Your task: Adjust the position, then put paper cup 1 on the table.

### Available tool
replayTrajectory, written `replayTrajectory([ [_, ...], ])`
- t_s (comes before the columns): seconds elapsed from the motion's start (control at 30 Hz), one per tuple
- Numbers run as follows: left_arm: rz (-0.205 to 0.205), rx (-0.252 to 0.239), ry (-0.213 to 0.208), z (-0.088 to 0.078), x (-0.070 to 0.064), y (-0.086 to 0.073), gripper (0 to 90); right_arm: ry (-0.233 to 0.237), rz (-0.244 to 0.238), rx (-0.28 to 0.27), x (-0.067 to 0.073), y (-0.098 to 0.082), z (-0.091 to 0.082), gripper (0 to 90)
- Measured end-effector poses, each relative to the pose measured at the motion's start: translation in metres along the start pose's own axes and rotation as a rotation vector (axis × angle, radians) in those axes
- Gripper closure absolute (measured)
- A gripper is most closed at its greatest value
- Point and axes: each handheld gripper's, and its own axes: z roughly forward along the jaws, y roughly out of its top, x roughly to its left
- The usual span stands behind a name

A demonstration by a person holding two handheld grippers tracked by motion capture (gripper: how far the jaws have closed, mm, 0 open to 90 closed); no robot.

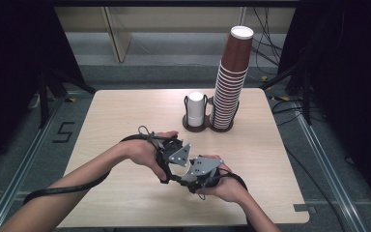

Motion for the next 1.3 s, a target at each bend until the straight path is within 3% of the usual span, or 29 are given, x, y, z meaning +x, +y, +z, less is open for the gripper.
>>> replayTrajectory([
  [0.03, -0.008, -0.016, 0.011, -0.002, 0.0, -0.003, 8.0, -0.005, -0.014, 0.003, -0.001, -0.001, -0.001, 35.6],
  [0.3, -0.081, -0.139, 0.047, -0.012, -0.006, -0.019, 6.1, -0.079, 0.015, -0.034, -0.01, -0.012, -0.009, 35.5],
  [0.37, -0.106, -0.175, 0.056, -0.014, -0.007, -0.025, 5.8, -0.098, 0.06, -0.047, -0.01, -0.015, -0.012, 35.4],
  [0.4, -0.127, -0.196, 0.074, -0.014, -0.008, -0.028, 5.7, -0.105, 0.06, -0.06, -0.012, -0.016, -0.012, 35.4],
  [0.43, -0.154, -0.228, 0.088, -0.015, -0.009, -0.031, 5.5, -0.115, 0.08, -0.055, -0.011, -0.017, -0.015, 35.3],
  [0.47, -0.19, -0.265, 0.102, -0.014, -0.01, -0.034, 5.5, -0.135, 0.058, -0.071, -0.013, -0.018, -0.016, 35.3],
  [0.5, -0.234, -0.303, 0.105, -0.014, -0.011, -0.037, 5.5, -0.138, 0.098, -0.073, -0.011, -0.02, -0.017, 35.2],
  [0.53, -0.266, -0.328, 0.111, -0.014, -0.012, -0.041, 5.3, -0.154, 0.066, -0.087, -0.013, -0.021, -0.018, 35.2],
  [0.57, -0.297, -0.347, 0.117, -0.014, -0.013, -0.044, 5.3, -0.159, 0.111, -0.097, -0.011, -0.022, -0.018, 35.0],
  [0.7, -0.424, -0.464, 0.157, -0.011, -0.018, -0.052, 5.4, -0.195, 0.111, -0.111, -0.015, -0.026, -0.021, 34.9],
  [0.73, -0.47, -0.505, 0.172, -0.01, -0.02, -0.054, 5.4, -0.201, 0.146, -0.112, -0.013, -0.027, -0.022, 34.8],
  [0.8, -0.531, -0.556, 0.196, -0.008, -0.023, -0.056, 5.5, -0.216, 0.137, -0.131, -0.015, -0.028, -0.023, 34.8],
  [0.83, -0.553, -0.569, 0.208, -0.006, -0.025, -0.057, 5.5, -0.222, 0.158, -0.135, -0.013, -0.028, -0.023, 34.7],
  [0.93, -0.583, -0.603, 0.233, -0.002, -0.032, -0.058, 5.8, -0.238, 0.144, -0.146, -0.013, -0.028, -0.023, 34.7],
  [1.0, -0.624, -0.648, 0.241, 0.0, -0.035, -0.057, 5.7, -0.236, 0.172, -0.143, -0.011, -0.026, -0.023, 34.7],
  [1.03, -0.644, -0.664, 0.248, 0.0, -0.037, -0.057, 5.8, -0.246, 0.151, -0.153, -0.012, -0.025, -0.022, 34.6],
  [1.13, -0.682, -0.704, 0.261, 0.003, -0.041, -0.057, 5.9, -0.252, 0.152, -0.163, -0.014, -0.023, -0.021, 34.6],
  [1.3, -0.716, -0.708, 0.294, 0.011, -0.041, -0.054, 5.9, -0.254, 0.178, -0.172, -0.015, -0.026, -0.017, 34.5],
])
